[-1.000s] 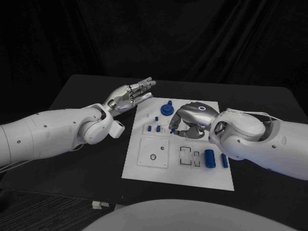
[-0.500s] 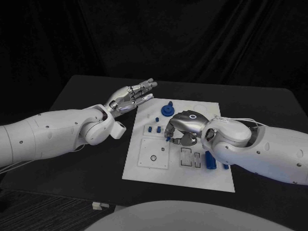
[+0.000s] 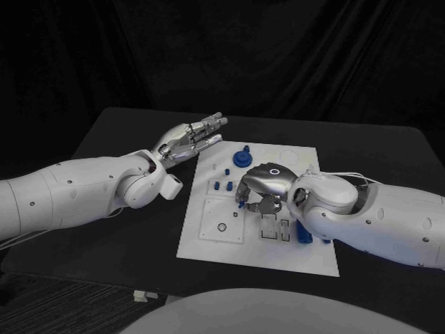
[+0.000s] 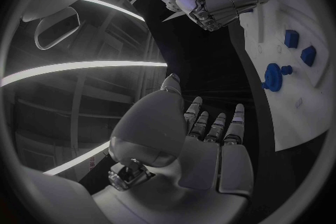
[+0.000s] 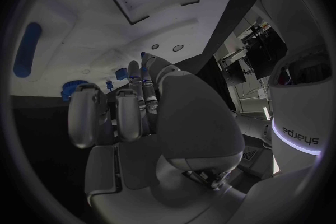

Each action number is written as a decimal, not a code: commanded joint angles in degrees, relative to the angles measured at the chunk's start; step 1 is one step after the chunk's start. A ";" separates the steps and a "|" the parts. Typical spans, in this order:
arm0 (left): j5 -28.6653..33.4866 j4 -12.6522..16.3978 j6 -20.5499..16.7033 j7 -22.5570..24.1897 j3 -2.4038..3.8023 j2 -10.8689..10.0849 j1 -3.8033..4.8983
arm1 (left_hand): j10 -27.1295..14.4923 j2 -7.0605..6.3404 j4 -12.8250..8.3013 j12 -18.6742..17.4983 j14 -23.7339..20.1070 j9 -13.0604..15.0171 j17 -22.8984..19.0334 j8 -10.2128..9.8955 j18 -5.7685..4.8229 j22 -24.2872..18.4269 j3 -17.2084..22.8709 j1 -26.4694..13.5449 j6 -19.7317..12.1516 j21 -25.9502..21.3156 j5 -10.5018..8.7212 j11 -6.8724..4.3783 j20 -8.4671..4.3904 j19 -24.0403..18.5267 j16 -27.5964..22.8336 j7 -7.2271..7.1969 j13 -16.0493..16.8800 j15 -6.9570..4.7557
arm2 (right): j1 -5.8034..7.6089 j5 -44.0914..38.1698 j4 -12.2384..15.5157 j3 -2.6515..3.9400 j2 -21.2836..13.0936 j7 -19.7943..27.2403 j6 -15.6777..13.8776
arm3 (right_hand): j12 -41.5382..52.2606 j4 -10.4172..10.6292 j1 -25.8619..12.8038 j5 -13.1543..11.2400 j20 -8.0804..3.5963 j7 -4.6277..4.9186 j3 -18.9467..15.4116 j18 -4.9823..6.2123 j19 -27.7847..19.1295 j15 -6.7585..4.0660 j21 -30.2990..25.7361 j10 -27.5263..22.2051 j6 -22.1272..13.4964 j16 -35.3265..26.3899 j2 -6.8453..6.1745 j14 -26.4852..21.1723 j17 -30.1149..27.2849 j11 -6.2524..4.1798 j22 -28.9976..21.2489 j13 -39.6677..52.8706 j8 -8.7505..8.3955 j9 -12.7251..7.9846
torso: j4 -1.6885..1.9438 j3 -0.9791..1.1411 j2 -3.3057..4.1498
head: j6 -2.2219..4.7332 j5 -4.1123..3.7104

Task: Assemble the parts on the task board

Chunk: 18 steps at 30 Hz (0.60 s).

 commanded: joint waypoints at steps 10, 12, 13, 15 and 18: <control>0.36 -0.16 0.45 3.09 0.05 0.29 -0.14 | -0.03 0.61 -0.05 -0.35 0.02 0.05 0.13 0.17 0.93 0.45 -0.26 0.15 0.00 0.22 0.11 0.42 0.51 0.47 -0.02 0.44 -0.04 0.60 | -0.58 -0.60 0.97 0.02 -0.06 -1.31 1.92 | -0.28 0.08 -0.27 0.38 -0.31 0.03 -0.24 0.03 0.08 -0.24 0.17 0.45 0.30 0.14 0.10 1.49 -0.03 0.17 10.86 -0.09 0.19 0.67 | -0.01 0.00 0.06 | -0.05 0.08; 0.36 -0.18 0.48 3.08 0.05 0.34 -0.15 | -0.03 0.62 -0.07 -0.34 0.04 0.05 0.13 0.18 0.94 0.48 -0.25 0.17 0.01 0.25 0.14 0.43 0.53 0.52 -0.01 0.46 -0.03 0.63 | -0.61 -0.60 0.94 0.02 0.03 -1.32 1.99 | -0.28 0.08 -0.27 0.38 -0.31 0.03 -0.24 0.03 0.08 -0.24 0.17 0.45 0.30 0.14 0.10 1.49 -0.03 0.17 10.86 -0.09 0.19 0.67 | -0.02 0.00 0.05 | -0.05 0.10; 0.36 -0.21 0.50 3.07 0.05 0.38 -0.16 | -0.03 0.62 -0.07 -0.34 0.04 0.05 0.13 0.18 0.94 0.48 -0.25 0.17 0.01 0.25 0.14 0.43 0.53 0.52 -0.01 0.46 -0.03 0.63 | -0.62 -0.60 0.89 0.02 0.11 -1.32 2.02 | -0.28 0.08 -0.27 0.38 -0.31 0.03 -0.24 0.03 0.08 -0.24 0.17 0.45 0.30 0.14 0.10 1.49 -0.03 0.17 10.86 -0.09 0.19 0.67 | -0.03 0.00 0.04 | -0.05 0.13; 0.36 -0.25 0.54 3.05 0.05 0.44 -0.18 | -0.03 0.62 -0.07 -0.34 0.04 0.05 0.13 0.18 0.94 0.48 -0.25 0.17 0.01 0.25 0.14 0.43 0.53 0.52 -0.01 0.46 -0.03 0.63 | -0.66 -0.60 0.79 0.02 0.26 -1.32 2.06 | -0.28 0.08 -0.27 0.38 -0.31 0.03 -0.24 0.03 0.08 -0.24 0.17 0.45 0.30 0.14 0.10 1.49 -0.03 0.17 10.86 -0.09 0.19 0.67 | -0.04 0.00 0.03 | -0.05 0.16; 0.36 -0.30 0.60 3.01 0.05 0.49 -0.20 | -0.03 0.64 -0.09 -0.35 0.06 0.05 0.14 0.17 0.95 0.51 -0.25 0.21 0.01 0.28 0.17 0.46 0.54 0.57 0.00 0.47 -0.03 0.66 | -0.77 -0.60 0.64 0.02 0.47 -1.33 2.16 | -0.28 0.08 -0.27 0.38 -0.31 0.03 -0.24 0.03 0.08 -0.24 0.17 0.45 0.30 0.14 0.10 1.49 -0.03 0.17 10.86 -0.09 0.19 0.67 | -0.06 -0.01 0.03 | -0.05 0.21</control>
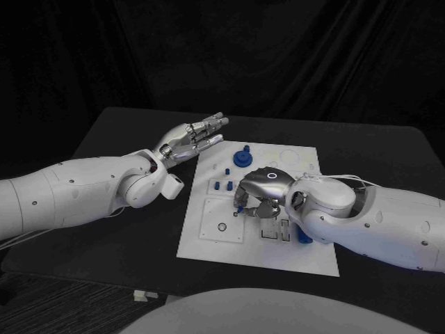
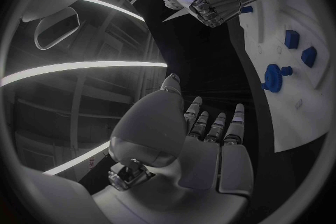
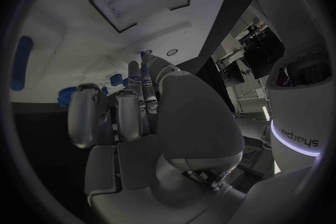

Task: Assemble the parts on the task board

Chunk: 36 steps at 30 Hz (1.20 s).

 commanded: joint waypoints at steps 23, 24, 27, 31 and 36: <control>0.36 -0.51 0.87 2.68 0.05 0.48 -0.53 | -0.08 0.49 -0.37 -0.43 0.23 0.03 0.10 0.13 0.94 0.19 -0.17 0.33 -0.15 0.40 0.32 0.55 0.16 0.39 0.02 0.53 -0.05 0.52 | -0.87 -0.48 -0.25 0.04 1.12 -0.88 0.90 | -0.41 0.04 -0.31 0.66 -0.31 0.11 -0.20 0.04 0.08 -0.24 0.10 0.41 0.43 0.06 0.23 1.49 -0.15 0.02 10.86 -0.12 0.12 -0.02 | -0.03 -0.01 -0.03 | 0.01 0.09; 0.36 -0.52 0.88 2.66 0.05 0.49 -0.55 | -0.08 0.49 -0.37 -0.43 0.23 0.03 0.10 0.13 0.94 0.19 -0.17 0.33 -0.15 0.40 0.32 0.55 0.16 0.39 0.02 0.53 -0.05 0.52 | -0.88 -0.48 -0.22 0.04 1.13 -0.86 0.89 | -0.41 0.04 -0.31 0.66 -0.31 0.11 -0.20 0.04 0.08 -0.24 0.10 0.41 0.43 0.06 0.23 1.49 -0.15 0.02 10.86 -0.12 0.12 -0.02 | -0.02 0.00 -0.02 | 0.01 0.11; 0.36 -0.55 0.91 2.61 0.05 0.52 -0.60 | -0.10 0.52 -0.41 -0.46 0.23 0.02 0.09 0.12 0.93 0.26 -0.16 0.37 -0.20 0.43 0.33 0.57 0.18 0.44 0.02 0.55 -0.06 0.56 | -0.91 -0.48 -0.16 0.04 1.15 -0.85 0.91 | -0.41 0.04 -0.31 0.66 -0.31 0.11 -0.20 0.04 0.08 -0.24 0.10 0.41 0.43 0.06 0.23 1.49 -0.15 0.02 10.86 -0.12 0.12 -0.02 | -0.02 0.00 -0.02 | 0.01 0.13; 0.36 -0.62 0.98 2.49 0.05 0.58 -0.66 | -0.09 0.53 -0.42 -0.46 0.23 0.02 0.09 0.12 0.93 0.25 -0.15 0.39 -0.20 0.44 0.34 0.58 0.18 0.46 0.02 0.56 -0.05 0.58 | -0.94 -0.48 -0.10 0.04 1.14 -0.86 1.01 | -0.41 0.04 -0.31 0.66 -0.31 0.11 -0.20 0.04 0.08 -0.24 0.10 0.41 0.43 0.06 0.23 1.49 -0.15 0.02 10.86 -0.12 0.12 -0.02 | 0.01 -0.02 -0.04 | 0.01 0.13; 0.36 -0.75 1.07 2.37 0.05 0.66 -0.76 | -0.11 0.55 -0.45 -0.48 0.22 0.02 0.09 0.12 0.93 0.34 -0.14 0.43 -0.21 0.47 0.36 0.60 0.19 0.53 0.02 0.59 -0.06 0.62 | -0.97 -0.48 -0.09 0.04 1.14 -0.89 1.16 | -0.45 0.05 -0.34 0.72 -0.31 0.11 -0.21 0.04 0.09 -0.24 0.10 0.49 0.49 0.06 0.25 1.50 -0.16 0.02 10.85 -0.14 0.13 0.01 | -0.06 -0.02 -0.04 | 0.01 0.23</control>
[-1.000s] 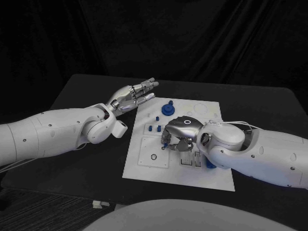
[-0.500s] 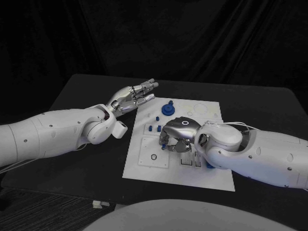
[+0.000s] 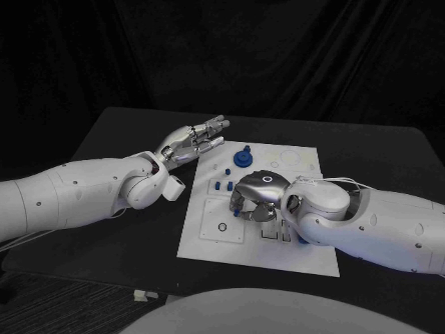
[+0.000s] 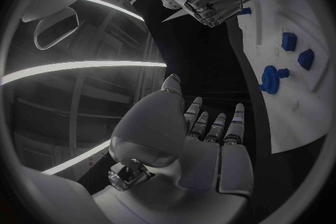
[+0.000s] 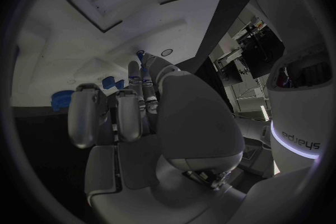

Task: Assemble the parts on the task board

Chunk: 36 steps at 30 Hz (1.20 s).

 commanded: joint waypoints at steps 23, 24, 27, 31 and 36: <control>0.35 0.05 0.92 2.12 0.05 0.11 -0.36 | 0.04 0.49 -0.51 -0.33 0.12 0.00 0.08 0.05 0.88 0.42 0.11 0.44 -0.27 0.45 0.46 0.49 0.07 0.74 0.06 0.40 -0.07 0.70 | -0.30 -0.47 -0.20 -0.03 0.07 -2.44 2.16 | -3.45 1.58 -2.96 -3.20 1.15 -0.12 -0.64 0.24 -0.51 1.60 -1.35 -5.09 -12.24 -0.81 -1.59 0.98 -1.38 2.42 10.47 -1.33 -2.58 -2.92 | 0.01 0.00 0.05 | -0.01 0.15; 0.35 0.06 0.92 2.12 0.05 0.10 -0.36 | 0.04 0.49 -0.51 -0.33 0.12 0.00 0.08 0.05 0.88 0.42 0.11 0.44 -0.27 0.45 0.46 0.49 0.07 0.74 0.06 0.40 -0.07 0.70 | -0.31 -0.47 -0.24 -0.03 0.10 -2.59 2.14 | -3.37 1.69 -3.14 -3.69 1.41 -0.89 -0.84 0.30 -0.60 1.87 -1.54 -5.89 -13.74 -0.84 -1.68 0.90 -1.47 2.63 10.42 -1.26 -2.63 -3.28 | 0.01 0.01 0.05 | -0.01 0.13; 0.35 0.07 0.92 2.10 0.05 0.07 -0.37 | 0.04 0.48 -0.55 -0.35 0.12 -0.01 0.08 0.05 0.88 0.42 0.12 0.49 -0.32 0.47 0.49 0.49 0.08 0.76 0.05 0.41 -0.08 0.71 | -0.32 -0.47 -0.29 -0.03 0.15 -2.87 2.01 | -3.36 1.76 -3.69 -5.16 1.97 -0.73 -2.15 0.51 -1.06 2.40 -2.47 -8.84 -17.83 -1.06 -1.88 0.54 -1.94 3.19 10.17 -1.19 -2.71 -4.33 | 0.00 0.01 0.06 | -0.01 0.16; 0.35 0.05 0.92 2.09 0.05 0.03 -0.38 | 0.04 0.48 -0.55 -0.35 0.12 -0.01 0.08 0.05 0.88 0.42 0.12 0.49 -0.32 0.47 0.49 0.49 0.08 0.76 0.05 0.41 -0.08 0.71 | -0.33 -0.47 -0.31 -0.03 0.15 -3.07 1.28 | -3.15 1.69 -4.19 -6.52 2.24 -1.84 -4.31 0.79 -1.69 2.55 -3.70 -12.57 -20.84 -1.36 -1.63 0.06 -2.56 3.53 9.84 -1.05 -2.51 -5.12 | 0.02 0.01 0.06 | -0.01 0.27; 0.35 0.05 0.92 2.03 0.05 -0.04 -0.39 | 0.03 0.48 -0.61 -0.36 0.13 -0.01 0.08 0.05 0.86 0.43 0.13 0.54 -0.33 0.48 0.53 0.49 0.08 0.80 0.06 0.43 -0.08 0.73 | -0.32 -0.47 -0.12 -0.03 -0.30 -2.84 -0.67 | -2.60 1.84 -4.56 -7.57 2.29 -2.07 -6.10 0.90 -1.97 2.56 -4.27 -14.53 -21.47 -1.48 -1.43 -0.20 -2.90 3.72 9.70 -0.83 -2.36 -5.24 | -0.01 0.02 0.01 | -0.01 0.38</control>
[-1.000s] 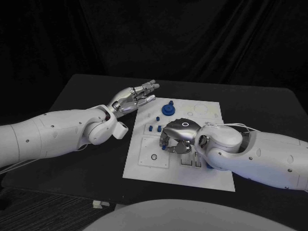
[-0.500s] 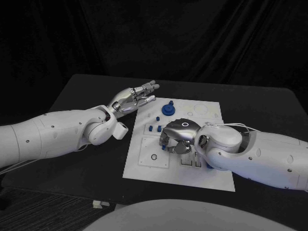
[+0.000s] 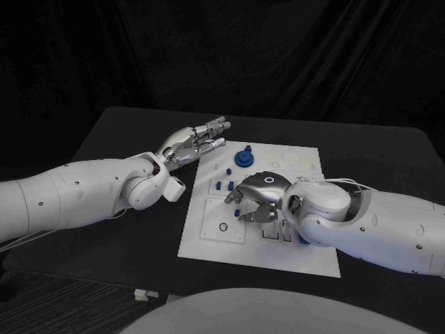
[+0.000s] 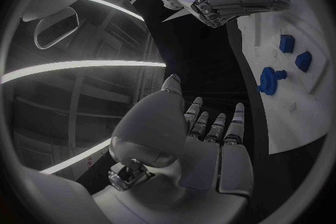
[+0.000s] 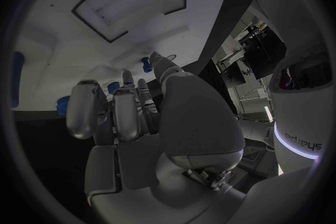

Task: Assemble the parts on the task board

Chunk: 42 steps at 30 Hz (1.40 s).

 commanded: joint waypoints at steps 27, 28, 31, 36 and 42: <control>0.35 0.37 0.28 2.42 0.05 -0.94 -0.12 | 0.03 0.20 -0.36 -0.32 -0.16 0.00 0.02 0.06 0.75 -0.68 -0.30 0.11 -0.19 0.13 0.15 0.47 0.00 0.12 -0.03 0.17 -0.06 0.10 | 5.30 -0.41 6.75 0.01 -16.55 -3.40 -2.94 | 0.45 4.42 0.11 -1.67 0.78 -1.14 -6.25 1.15 -0.73 1.04 -1.97 -8.85 3.41 -1.06 0.54 -1.00 -2.02 1.48 9.33 -0.81 0.03 -0.21 | -0.27 0.10 0.01 | -0.01 -0.37; 0.35 0.37 0.27 2.42 0.05 -0.99 -0.13 | 0.03 0.21 -0.35 -0.33 -0.18 -0.01 0.02 0.04 0.74 -0.77 -0.31 0.11 -0.27 0.11 0.16 0.46 0.00 0.08 -0.04 0.14 -0.06 0.07 | 5.08 -0.41 6.43 0.01 -16.71 -3.47 -2.66 | 0.42 4.68 0.15 -1.78 0.78 -1.23 -6.32 1.19 -0.80 1.00 -2.12 -8.98 3.30 -1.19 0.48 -1.09 -2.22 1.49 9.29 -0.81 0.02 -0.23 | -0.27 0.12 0.02 | -0.01 -0.39; 0.35 0.40 0.21 2.48 0.05 -1.15 -0.15 | 0.03 0.23 -0.35 -0.31 -0.23 -0.11 0.01 -0.11 0.70 -0.89 -0.40 0.09 -1.04 0.06 0.15 0.41 -0.02 0.00 -0.06 -0.25 -0.06 -0.05 | 4.41 -0.41 5.51 0.00 -16.88 -3.46 -2.30 | 0.61 5.57 0.31 -2.13 0.80 -1.37 -6.54 1.22 -0.90 1.05 -2.36 -8.88 2.85 -1.37 0.23 -1.25 -2.51 1.44 9.24 -0.73 -0.02 -0.30 | -0.22 0.01 -0.06 | -0.01 -0.43; 0.35 0.43 0.05 2.74 0.05 -1.28 -0.20 | -0.11 0.45 -0.29 -0.59 -0.65 -1.26 -0.10 -1.22 0.76 -1.87 -1.10 -0.02 -12.73 -0.02 -0.01 1.96 -0.07 -0.21 -0.19 -7.04 -0.12 -0.35 | 3.47 -0.41 4.11 -0.01 -16.61 -3.15 -2.40 | 1.33 6.47 0.69 -2.45 0.91 -0.84 -6.64 1.20 -0.86 1.20 -2.37 -7.80 2.94 -1.20 0.28 -1.18 -2.36 1.26 9.26 -0.62 0.18 -0.23 | -0.29 0.08 0.05 | -0.01 -0.26; 0.35 0.43 -0.48 3.43 0.05 -1.35 -0.26 | -0.84 0.81 0.59 -2.28 -1.93 -2.27 -0.52 -2.21 0.92 -6.33 -1.89 -0.80 -20.49 -1.38 -1.04 0.02 -1.17 -3.02 -0.65 -13.61 -0.45 -1.67 | 2.78 -0.41 2.66 -0.01 -15.98 -2.46 -3.26 | 2.33 6.62 1.65 -2.10 1.02 -0.07 -6.49 1.10 -0.53 1.30 -1.90 -6.17 3.57 -0.77 0.84 -0.87 -1.94 1.02 9.42 -0.55 0.36 -0.12 | -0.21 -0.03 -0.11 | -0.01 -0.39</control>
